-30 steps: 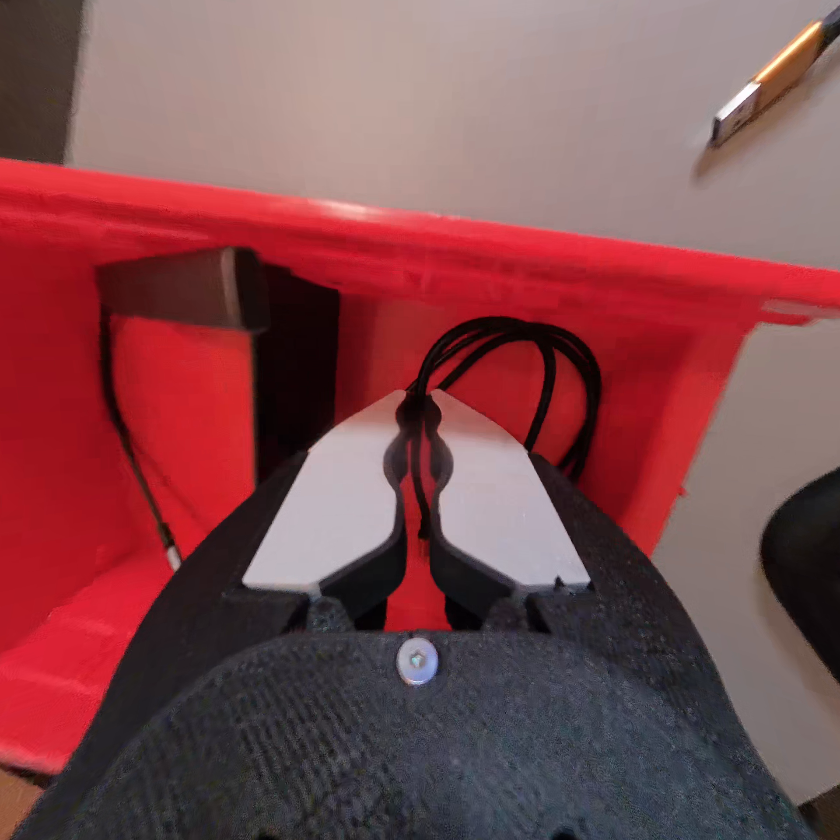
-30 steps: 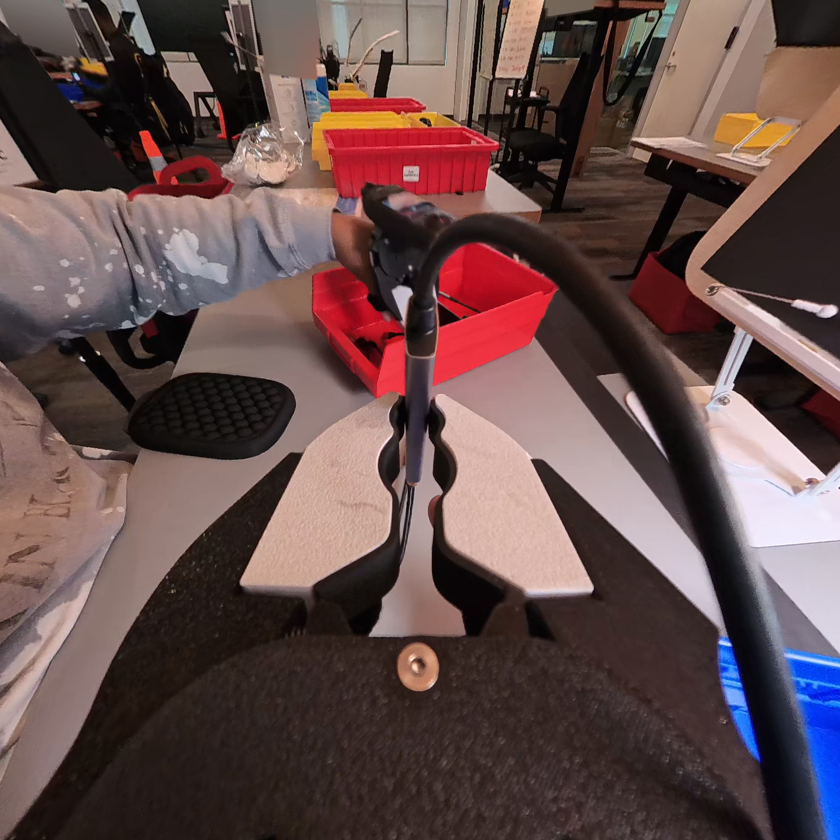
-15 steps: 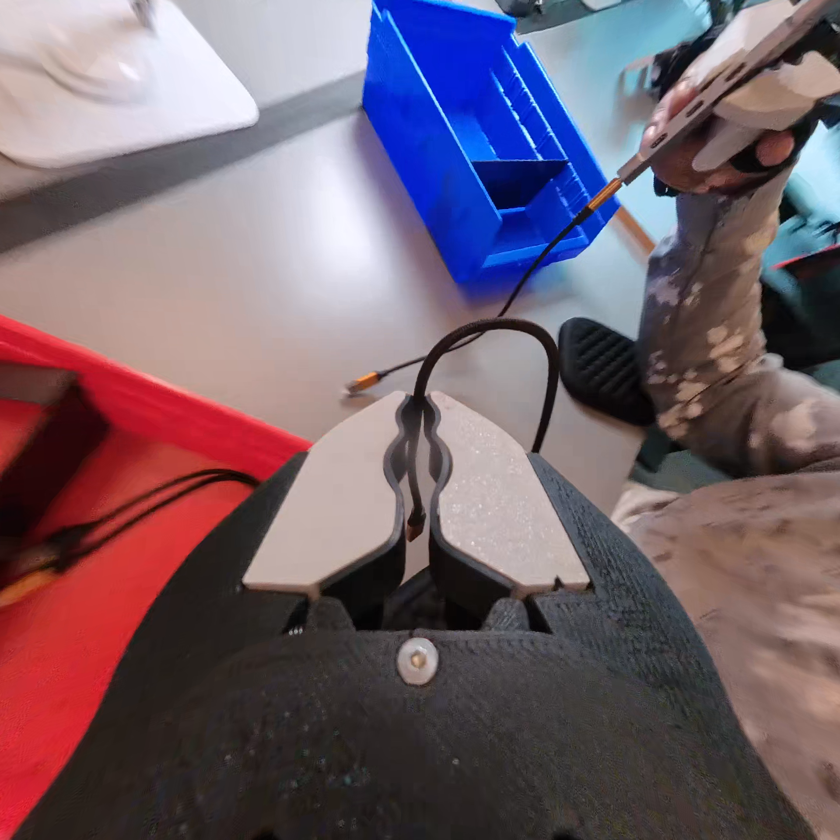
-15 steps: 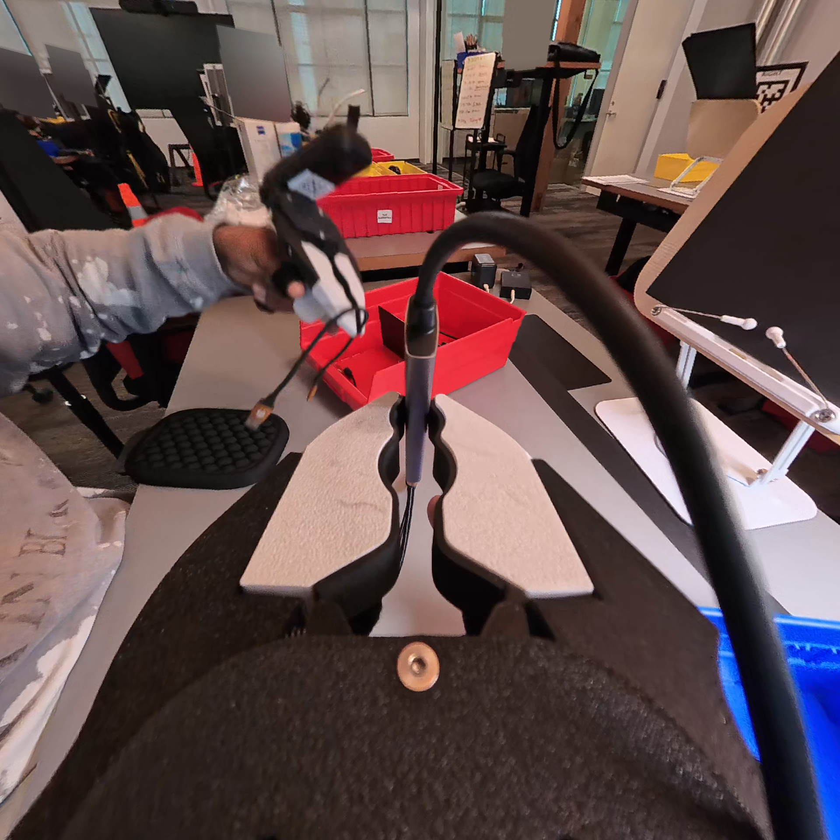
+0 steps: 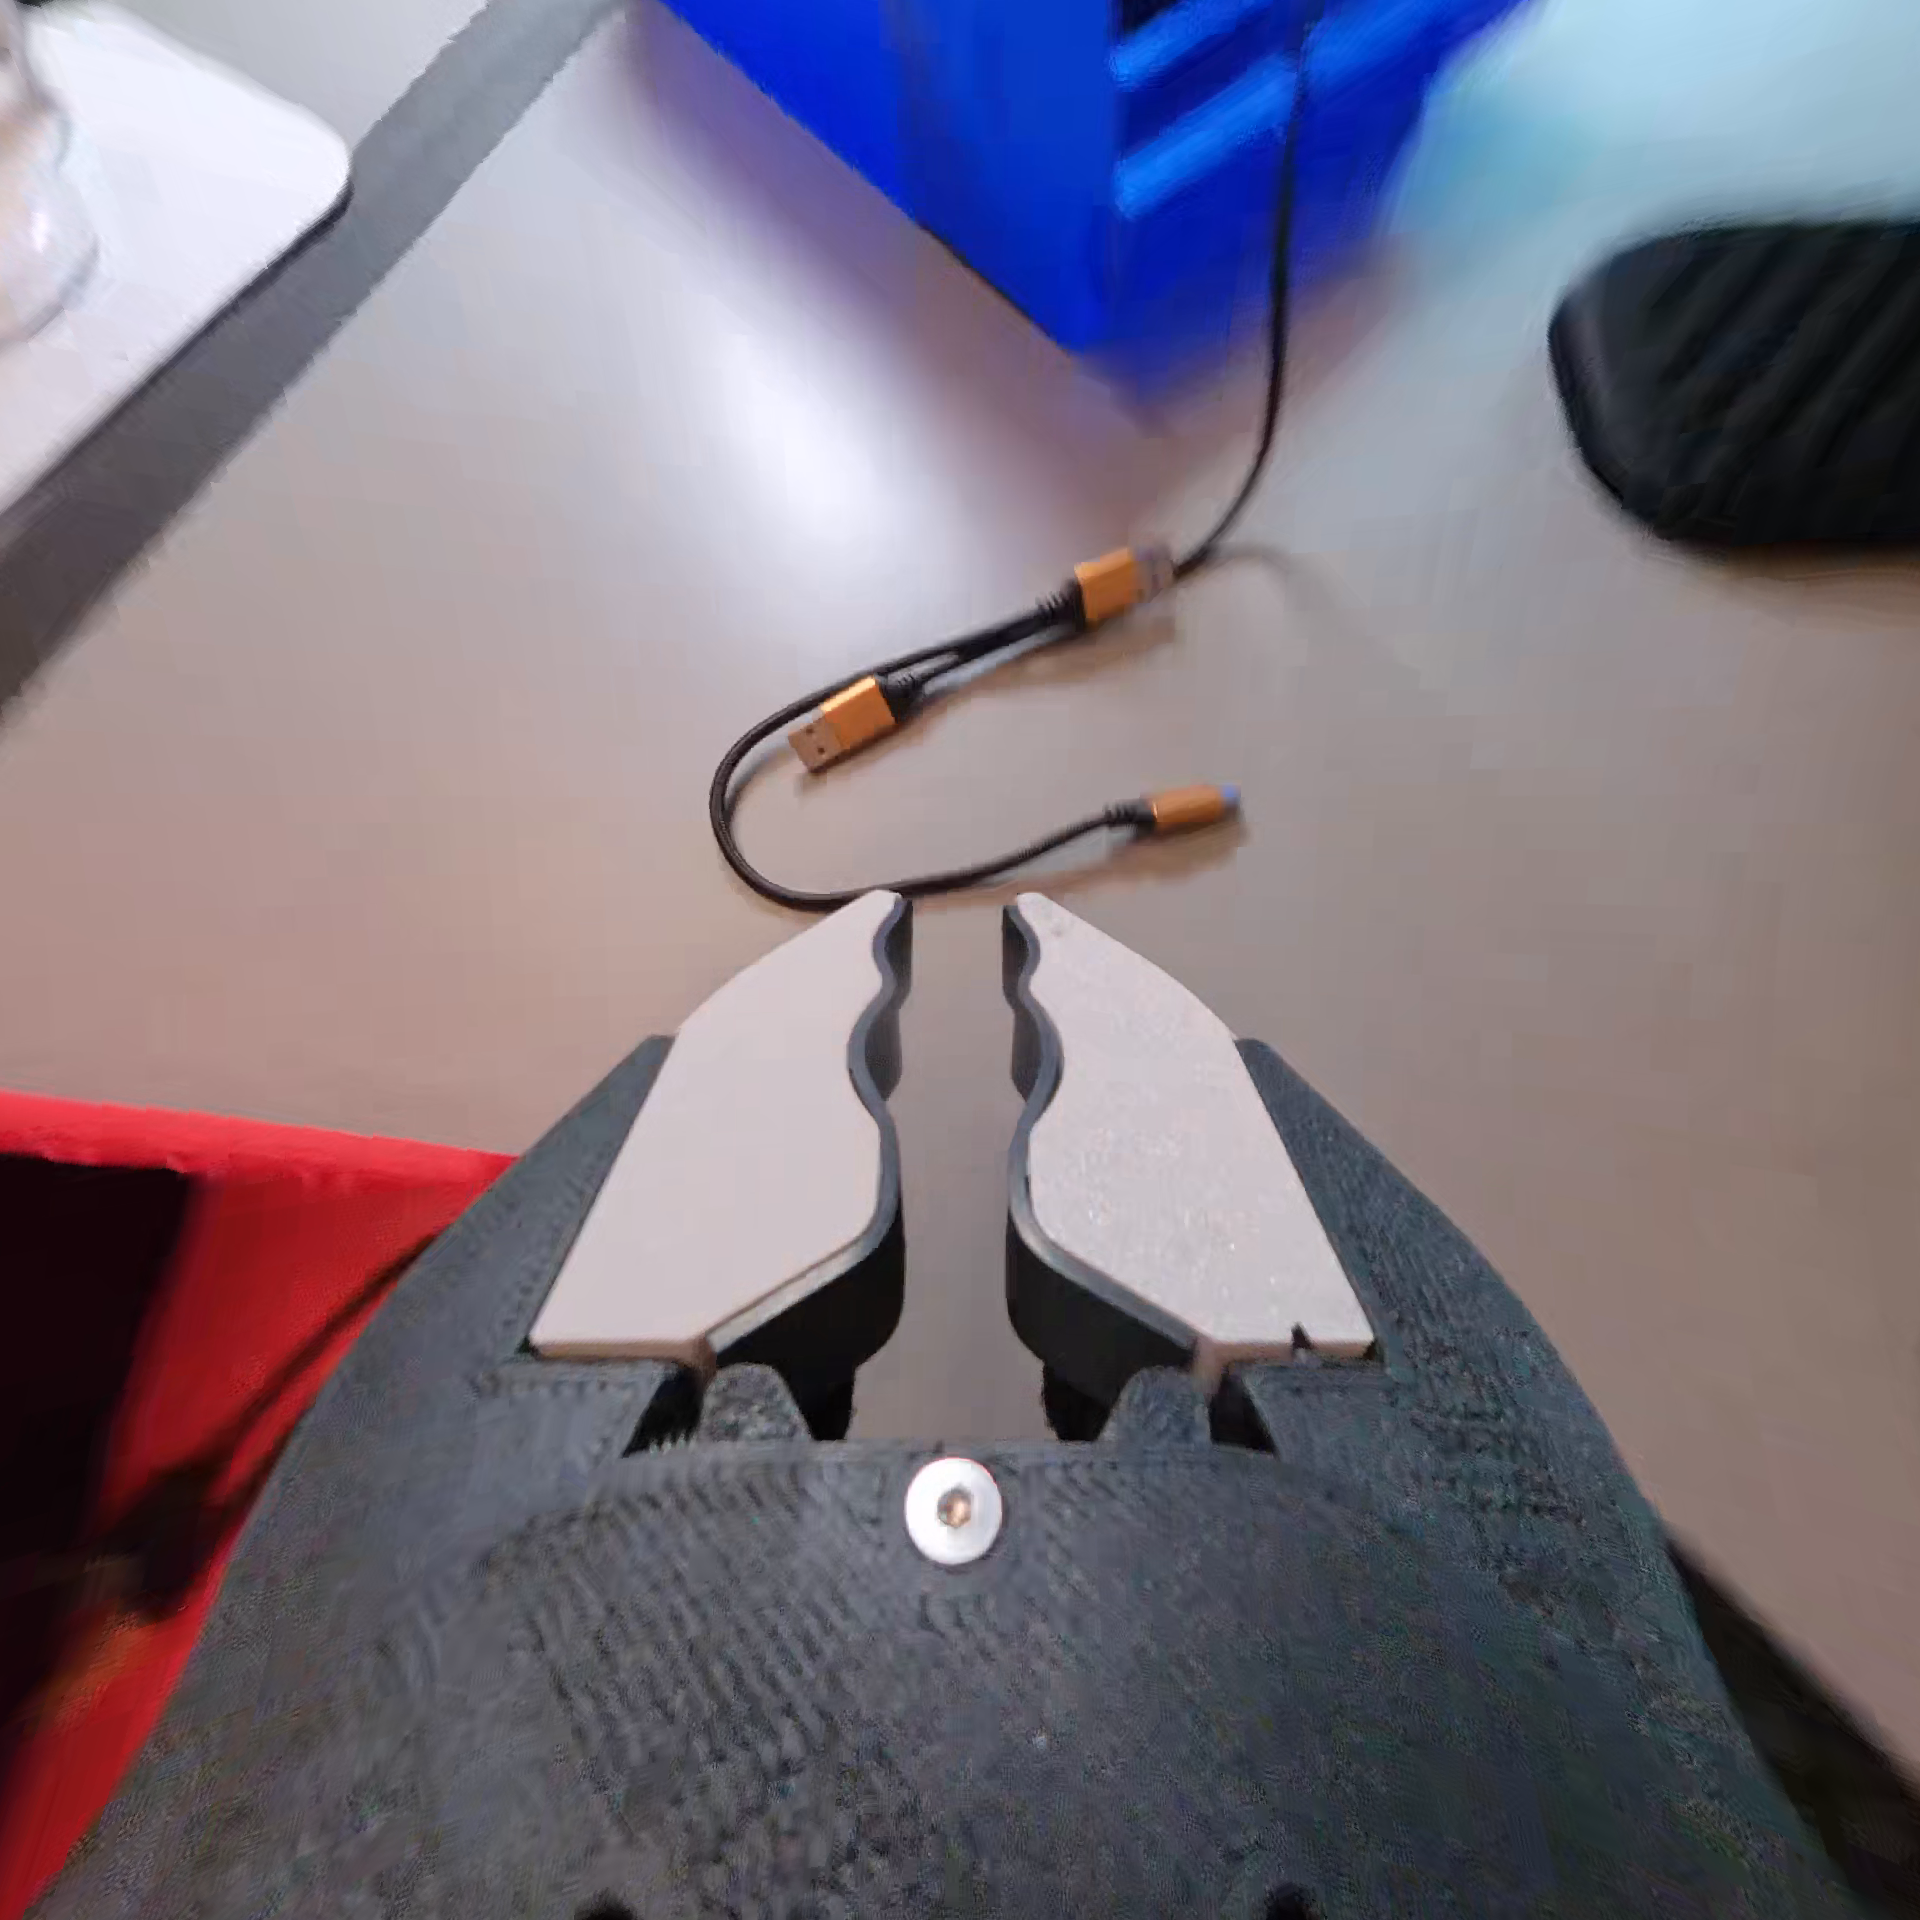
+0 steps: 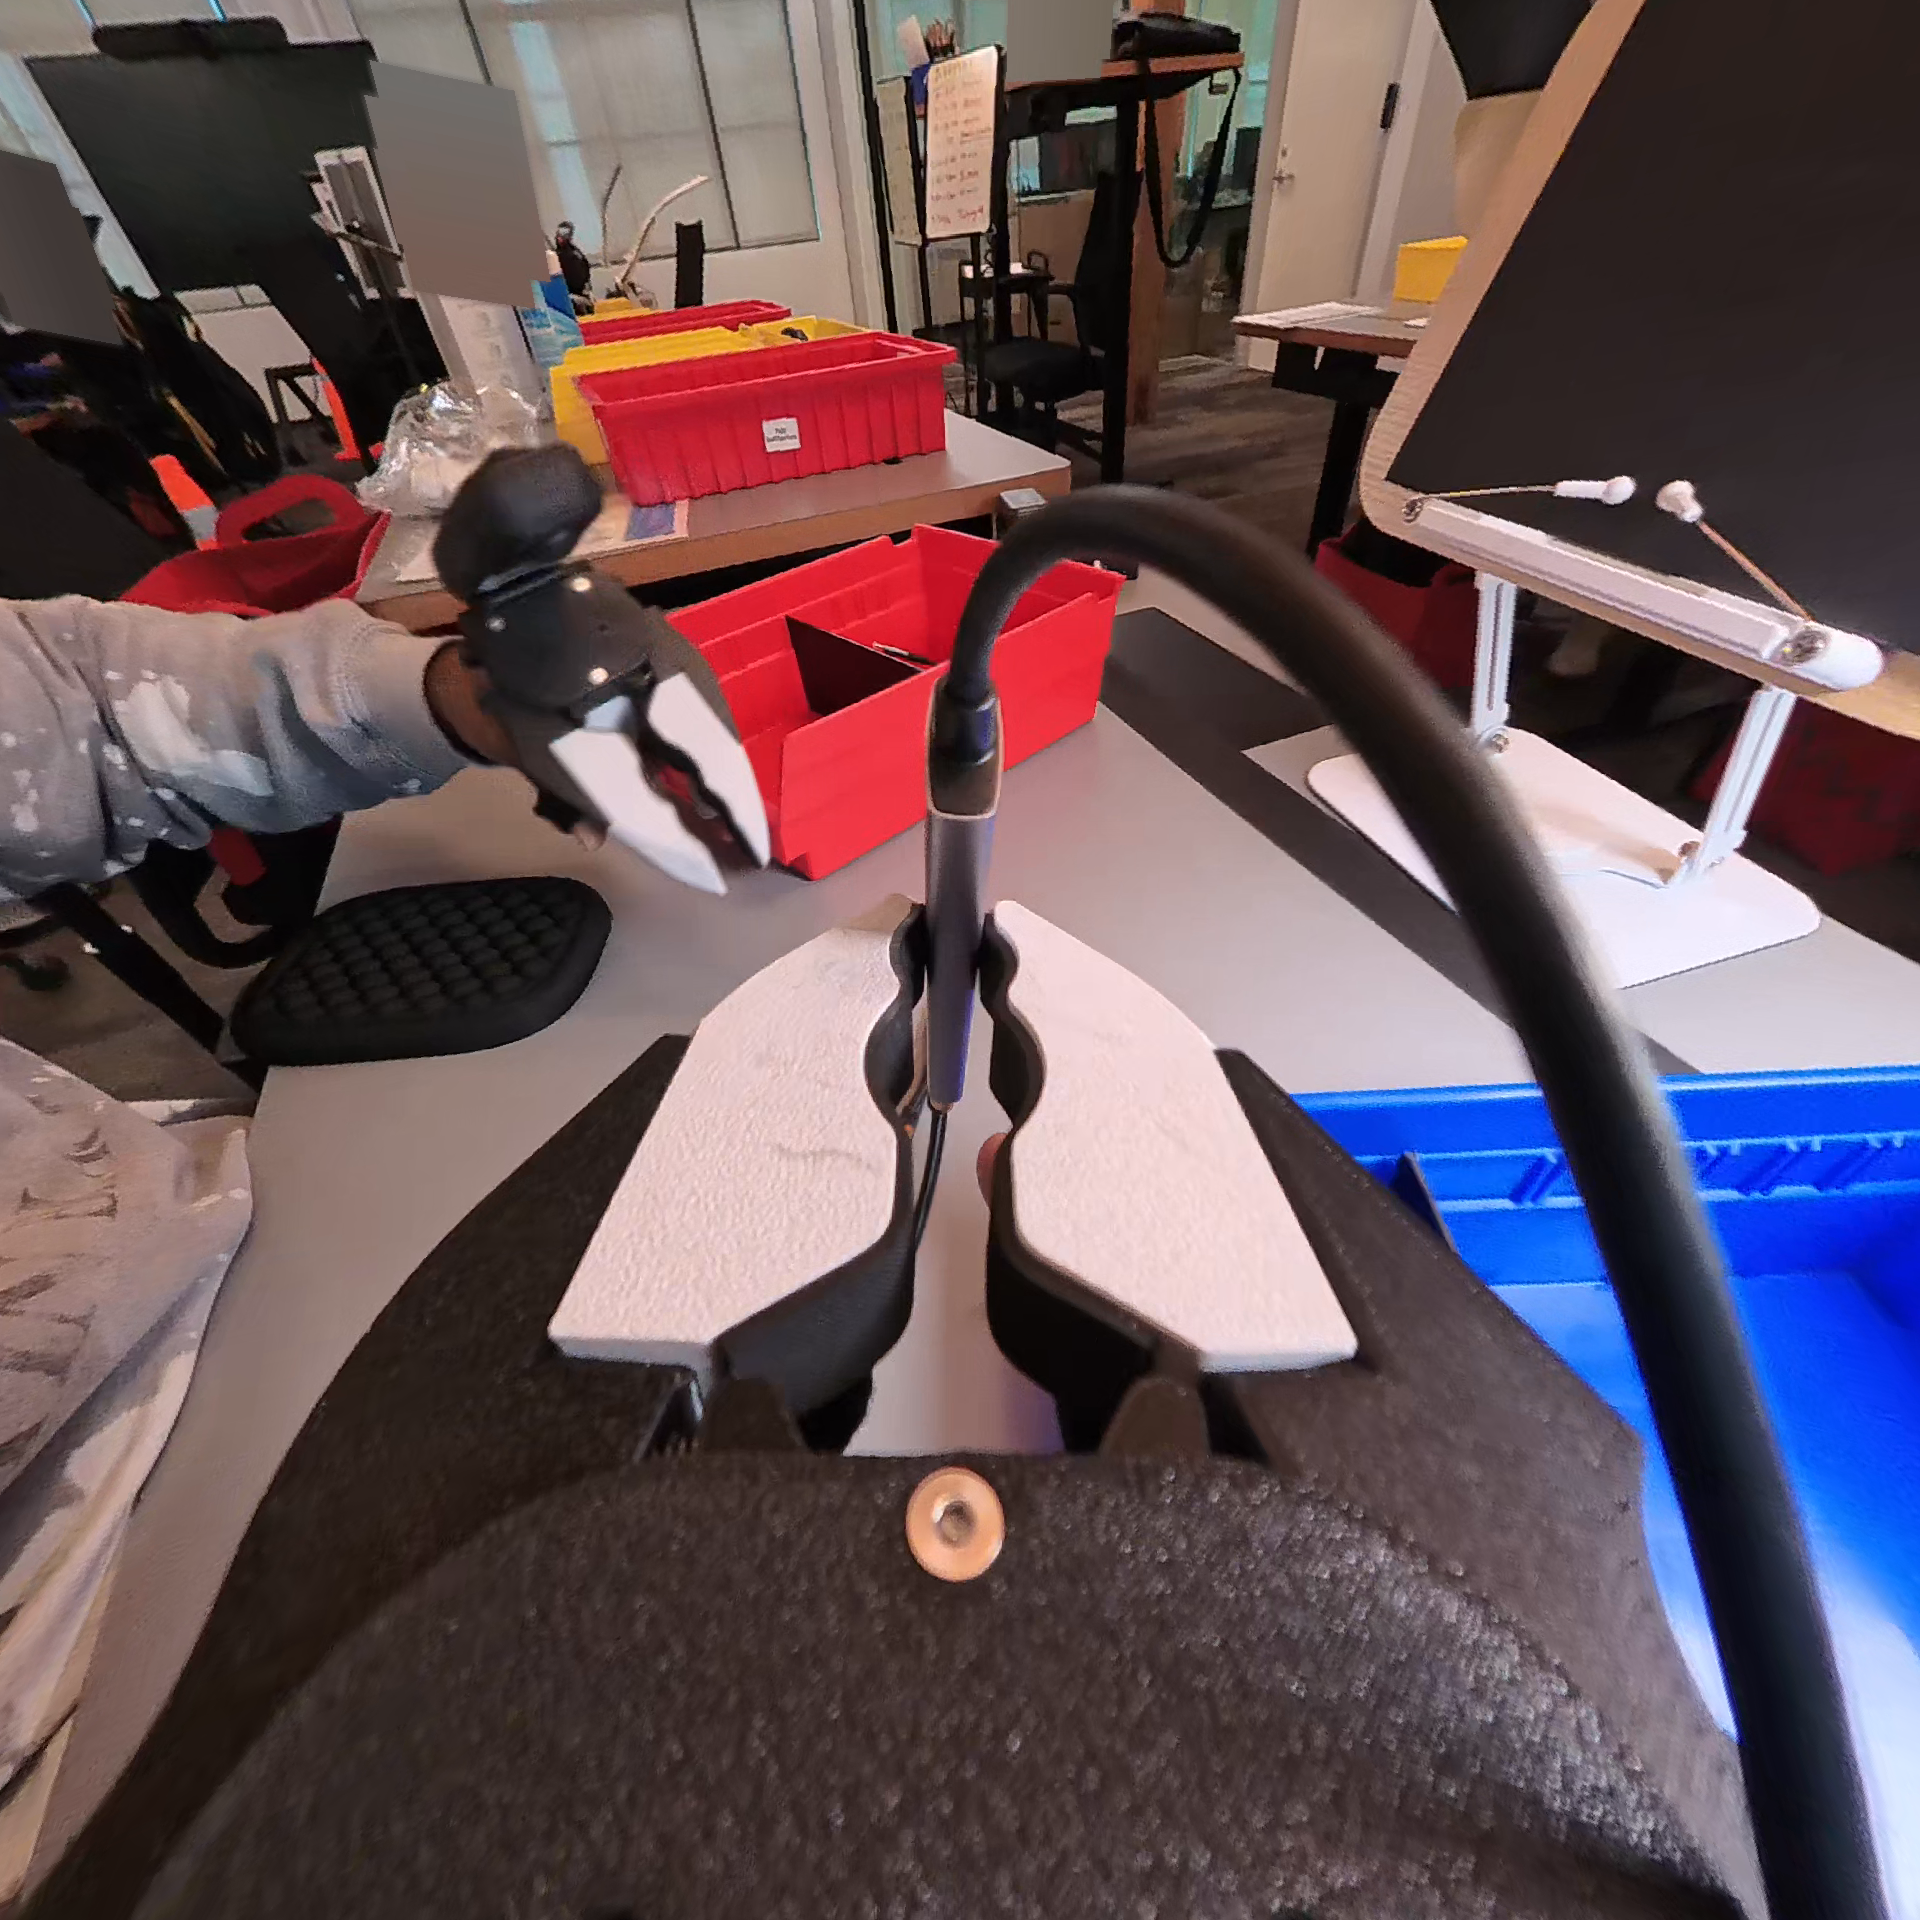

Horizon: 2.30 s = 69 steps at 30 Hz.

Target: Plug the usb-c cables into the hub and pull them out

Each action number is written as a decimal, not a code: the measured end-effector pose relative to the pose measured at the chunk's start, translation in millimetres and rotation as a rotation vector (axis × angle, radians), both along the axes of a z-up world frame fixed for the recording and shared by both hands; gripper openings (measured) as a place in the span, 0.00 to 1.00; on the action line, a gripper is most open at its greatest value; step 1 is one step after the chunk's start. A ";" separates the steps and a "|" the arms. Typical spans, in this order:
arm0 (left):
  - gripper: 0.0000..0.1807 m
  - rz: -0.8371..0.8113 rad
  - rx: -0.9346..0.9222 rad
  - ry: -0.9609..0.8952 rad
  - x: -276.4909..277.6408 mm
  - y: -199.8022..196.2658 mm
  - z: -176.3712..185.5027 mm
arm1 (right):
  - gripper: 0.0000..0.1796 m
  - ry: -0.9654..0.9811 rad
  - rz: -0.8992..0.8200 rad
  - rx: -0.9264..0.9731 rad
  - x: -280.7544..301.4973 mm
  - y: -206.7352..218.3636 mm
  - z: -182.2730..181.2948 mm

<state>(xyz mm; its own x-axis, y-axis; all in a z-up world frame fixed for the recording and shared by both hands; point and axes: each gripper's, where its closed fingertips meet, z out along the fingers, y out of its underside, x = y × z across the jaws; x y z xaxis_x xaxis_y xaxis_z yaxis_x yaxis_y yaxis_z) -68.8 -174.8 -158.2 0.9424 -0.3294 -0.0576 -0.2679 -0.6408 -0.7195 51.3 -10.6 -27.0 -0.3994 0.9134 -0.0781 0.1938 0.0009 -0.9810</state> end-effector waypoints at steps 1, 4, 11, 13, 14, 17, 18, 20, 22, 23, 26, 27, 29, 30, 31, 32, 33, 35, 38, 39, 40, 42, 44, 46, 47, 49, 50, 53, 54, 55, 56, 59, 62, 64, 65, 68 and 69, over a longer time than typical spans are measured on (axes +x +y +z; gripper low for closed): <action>0.10 -0.071 -0.019 0.092 5.4 -3.8 -4.1 | 0.05 0.003 -0.002 -0.003 -0.6 0.9 0.7; 0.13 -0.267 -0.086 0.232 30.0 -4.0 -21.9 | 0.05 0.012 0.006 -0.005 -3.7 -0.8 3.3; 0.16 -0.496 -0.273 0.312 46.9 29.7 -68.6 | 0.05 0.042 0.027 0.040 -2.6 -4.4 16.2; 0.12 -0.540 -0.334 0.256 52.3 30.0 -74.3 | 0.05 0.050 0.027 0.053 1.8 -0.7 21.3; 0.11 -0.536 -0.347 0.241 52.7 31.9 -75.0 | 0.05 0.056 0.022 0.058 4.7 2.4 25.1; 0.06 -0.521 -0.350 0.206 57.4 32.9 -76.2 | 0.05 0.087 0.010 0.069 16.8 11.1 41.3; 0.05 -0.499 -0.347 0.197 58.0 33.2 -76.2 | 0.05 0.097 0.007 0.074 21.5 13.5 47.5; 0.04 -0.446 -0.331 0.143 60.5 31.6 -72.6 | 0.05 0.112 0.000 0.091 31.2 16.5 59.3; 0.04 -0.391 -0.302 -0.008 67.9 27.7 -57.0 | 0.05 0.126 0.000 0.116 41.2 15.8 70.2; 0.04 -0.367 -0.278 -0.087 70.4 25.8 -44.8 | 0.05 0.131 0.006 0.132 46.0 13.8 75.0; 0.04 -0.340 -0.194 -0.322 75.6 16.5 3.0 | 0.05 0.137 0.048 0.217 58.9 3.1 84.5; 0.04 -0.334 -0.160 -0.394 76.2 14.2 20.3 | 0.05 0.137 0.072 0.251 61.8 -2.2 86.0; 0.04 -0.321 -0.102 -0.503 75.4 12.2 50.4 | 0.05 0.140 0.138 0.301 64.6 -15.9 86.6; 0.04 -0.319 -0.087 -0.538 75.4 12.0 61.3 | 0.05 0.133 0.183 0.309 63.9 -24.2 84.3; 0.03 -0.322 -0.071 -0.561 76.6 12.9 70.4 | 0.05 0.117 0.225 0.308 61.1 -31.7 79.3; 0.03 -0.334 -0.056 -0.584 79.7 14.1 78.4 | 0.05 0.094 0.263 0.308 56.6 -38.3 71.5; 0.04 -0.351 -0.047 -0.612 84.5 15.6 85.3 | 0.05 0.074 0.297 0.308 50.8 -44.3 62.2; 0.03 -0.389 -0.031 -0.683 97.0 19.8 96.6 | 0.05 0.033 0.368 0.288 38.6 -55.9 40.0; 0.03 -0.434 -0.042 -0.784 113.8 24.0 101.1 | 0.05 0.000 0.467 0.261 24.3 -73.8 5.7; 0.03 -0.441 -0.054 -0.804 117.5 25.0 98.8 | 0.05 0.002 0.495 0.249 21.1 -79.4 -2.9; 0.03 -0.441 -0.071 -0.818 120.0 26.2 94.7 | 0.05 0.008 0.520 0.233 18.6 -84.6 -9.9; 0.03 -0.432 -0.103 -0.830 122.8 28.5 83.8 | 0.05 -0.007 0.557 0.221 15.4 -91.9 -23.3; 0.03 -0.434 -0.118 -0.850 124.5 29.7 76.0 | 0.05 -0.030 0.570 0.236 13.9 -96.0 -34.0; 0.03 -0.423 -0.141 -0.855 124.2 30.9 67.4 | 0.05 -0.039 0.573 0.258 13.0 -99.8 -41.3; 0.03 -0.413 -0.161 -0.842 123.3 31.4 61.2 | 0.05 -0.047 0.574 0.273 12.1 -101.5 -45.4; 0.03 -0.398 -0.193 -0.835 122.2 32.6 52.5 | 0.05 -0.079 0.573 0.317 9.9 -104.1 -55.6; 0.03 -0.403 -0.212 -0.837 123.0 31.6 49.7 | 0.05 -0.099 0.565 0.350 8.1 -104.1 -61.9; 0.03 -0.412 -0.266 -0.796 124.8 28.1 37.5 | 0.05 -0.132 0.566 0.418 5.0 -107.9 -74.9; 0.03 -0.406 -0.278 -0.786 124.5 27.9 34.0 | 0.05 -0.141 0.574 0.433 4.9 -109.8 -77.8; 0.03 -0.401 -0.289 -0.778 123.5 27.6 30.8 | 0.05 -0.151 0.575 0.453 4.7 -110.4 -80.8; 0.03 -0.396 -0.294 -0.775 122.3 27.4 28.9 | 0.05 -0.158 0.573 0.472 4.4 -110.3 -83.0; 0.03 -0.383 -0.308 -0.769 117.5 27.0 24.0 | 0.05 -0.161 0.567 0.500 4.1 -110.5 -84.8; 0.03 -0.370 -0.323 -0.762 115.2 28.0 18.6 | 0.05 -0.167 0.562 0.524 4.4 -111.2 -85.9; 0.03 -0.364 -0.333 -0.754 115.3 28.5 15.1 | 0.05 -0.179 0.559 0.553 3.9 -111.5 -89.0; 0.03 -0.363 -0.341 -0.747 115.7 28.0 13.1 | 0.05 -0.185 0.559 0.565 3.9 -112.2 -90.6; 0.03 -0.350 -0.359 -0.731 115.1 28.3 7.5 | 0.05 -0.208 0.553 0.616 3.6 -112.4 -96.1; 0.03 -0.349 -0.362 -0.734 114.9 28.3 6.6 | 0.05 -0.214 0.549 0.633 3.6 -112.5 -97.5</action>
<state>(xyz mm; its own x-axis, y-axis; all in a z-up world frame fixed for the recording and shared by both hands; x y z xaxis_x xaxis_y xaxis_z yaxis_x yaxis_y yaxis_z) 46.1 -146.5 -151.7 0.5435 -0.4854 0.6849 -0.0414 -0.8304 -0.5556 55.0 -123.1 -124.5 -0.8319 0.4923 0.2561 0.1861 0.6823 -0.7070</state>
